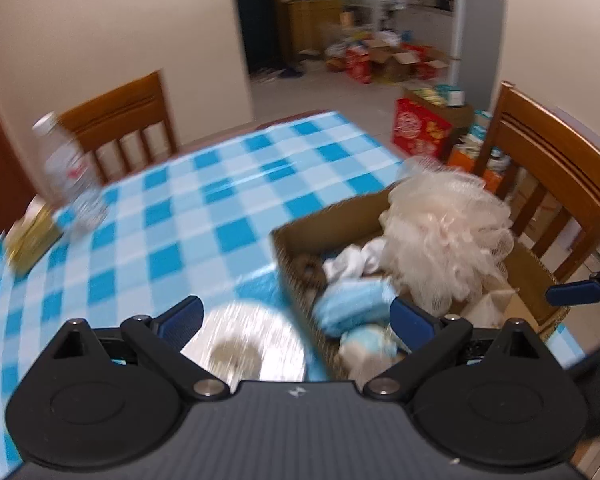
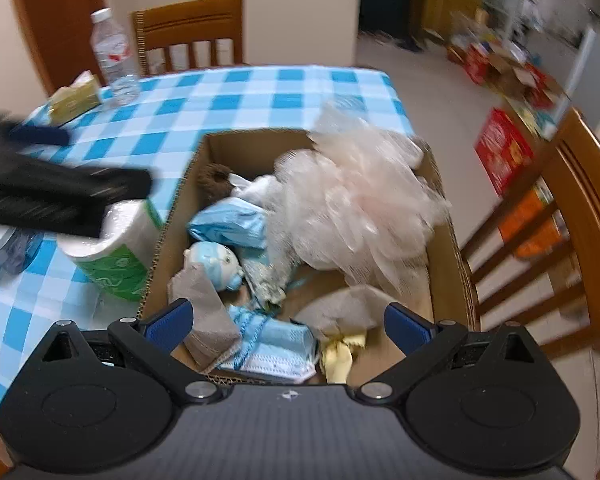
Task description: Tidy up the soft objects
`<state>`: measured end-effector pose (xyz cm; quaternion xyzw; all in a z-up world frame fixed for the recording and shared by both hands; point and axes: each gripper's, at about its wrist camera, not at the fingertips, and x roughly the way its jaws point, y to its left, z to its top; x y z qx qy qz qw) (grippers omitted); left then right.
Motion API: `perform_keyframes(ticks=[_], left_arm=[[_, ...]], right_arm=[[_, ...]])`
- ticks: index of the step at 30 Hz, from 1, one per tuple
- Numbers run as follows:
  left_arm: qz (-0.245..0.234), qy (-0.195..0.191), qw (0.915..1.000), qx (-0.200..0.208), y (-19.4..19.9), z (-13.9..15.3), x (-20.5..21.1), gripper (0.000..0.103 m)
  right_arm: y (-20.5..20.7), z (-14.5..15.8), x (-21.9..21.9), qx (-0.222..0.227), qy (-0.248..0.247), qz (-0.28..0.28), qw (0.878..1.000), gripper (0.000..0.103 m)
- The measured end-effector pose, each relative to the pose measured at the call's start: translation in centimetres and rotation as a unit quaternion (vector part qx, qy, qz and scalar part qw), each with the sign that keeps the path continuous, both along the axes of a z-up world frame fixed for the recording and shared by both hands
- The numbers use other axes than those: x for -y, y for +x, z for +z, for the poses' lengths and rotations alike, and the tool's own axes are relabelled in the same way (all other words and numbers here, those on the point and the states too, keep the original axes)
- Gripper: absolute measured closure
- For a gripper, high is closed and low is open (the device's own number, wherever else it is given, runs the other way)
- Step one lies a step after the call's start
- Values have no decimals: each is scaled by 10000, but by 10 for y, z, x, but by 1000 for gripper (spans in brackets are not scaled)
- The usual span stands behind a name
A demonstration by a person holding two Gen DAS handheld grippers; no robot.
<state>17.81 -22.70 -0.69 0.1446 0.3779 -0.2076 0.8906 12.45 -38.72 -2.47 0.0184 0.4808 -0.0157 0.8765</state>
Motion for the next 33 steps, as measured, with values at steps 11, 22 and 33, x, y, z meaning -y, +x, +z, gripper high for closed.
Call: perform_keyframes(ticks=[11,22,33], left_arm=[[43,396,9969,-683,-53,1,-23,3],[-319,267,9976,-544,-87,16,-43,3],[-299,306,9980,-457,-97,19,-54,3]], right_arm=[[-43,16,-12,-54,-140,-1252,9920,0],[-89,33,-43,107,-266,-1679,9854,0],[-107,38,-58,130,-332,-1827,9825,0]])
